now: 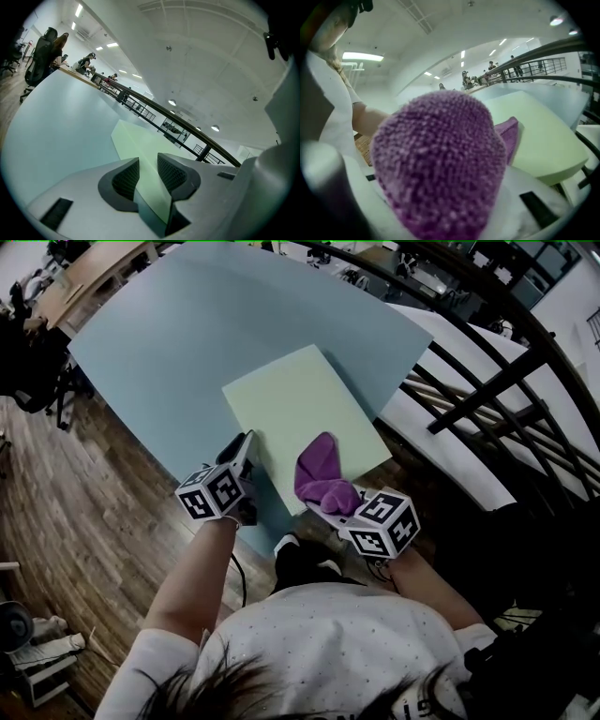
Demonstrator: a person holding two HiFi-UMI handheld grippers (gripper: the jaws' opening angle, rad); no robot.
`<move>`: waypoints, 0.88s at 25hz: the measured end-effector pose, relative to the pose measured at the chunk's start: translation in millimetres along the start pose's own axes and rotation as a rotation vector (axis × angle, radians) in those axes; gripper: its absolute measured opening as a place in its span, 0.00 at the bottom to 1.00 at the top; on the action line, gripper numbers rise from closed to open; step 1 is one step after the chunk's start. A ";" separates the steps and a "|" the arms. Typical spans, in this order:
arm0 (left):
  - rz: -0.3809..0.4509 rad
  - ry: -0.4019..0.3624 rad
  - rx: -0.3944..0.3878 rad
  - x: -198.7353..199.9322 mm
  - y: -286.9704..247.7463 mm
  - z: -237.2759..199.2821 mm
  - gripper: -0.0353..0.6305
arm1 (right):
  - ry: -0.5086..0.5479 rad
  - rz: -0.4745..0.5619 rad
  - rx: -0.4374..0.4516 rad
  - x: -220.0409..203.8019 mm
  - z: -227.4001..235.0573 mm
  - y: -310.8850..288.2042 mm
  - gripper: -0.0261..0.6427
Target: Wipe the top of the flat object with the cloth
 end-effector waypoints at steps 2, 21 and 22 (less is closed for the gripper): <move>0.000 -0.001 0.001 0.3 -0.3 -1.7 0.24 | -0.034 0.028 -0.027 1.3 13.6 12.9 0.10; -0.008 -0.007 -0.008 1.3 -1.8 -8.3 0.24 | -0.219 0.201 -0.410 4.2 135.3 108.8 0.10; -0.004 0.007 -0.017 1.1 -0.9 -8.6 0.24 | -0.232 0.212 -0.422 3.8 138.0 112.9 0.10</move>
Point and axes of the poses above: the fingertips, and each gripper's own axes: y backward along the fingers, z to its right, x out of its top, the point moved 3 cm from there along y, backward along the fingers, and after that the axes turned 14 degrees about -y, right-handed, at the moved point
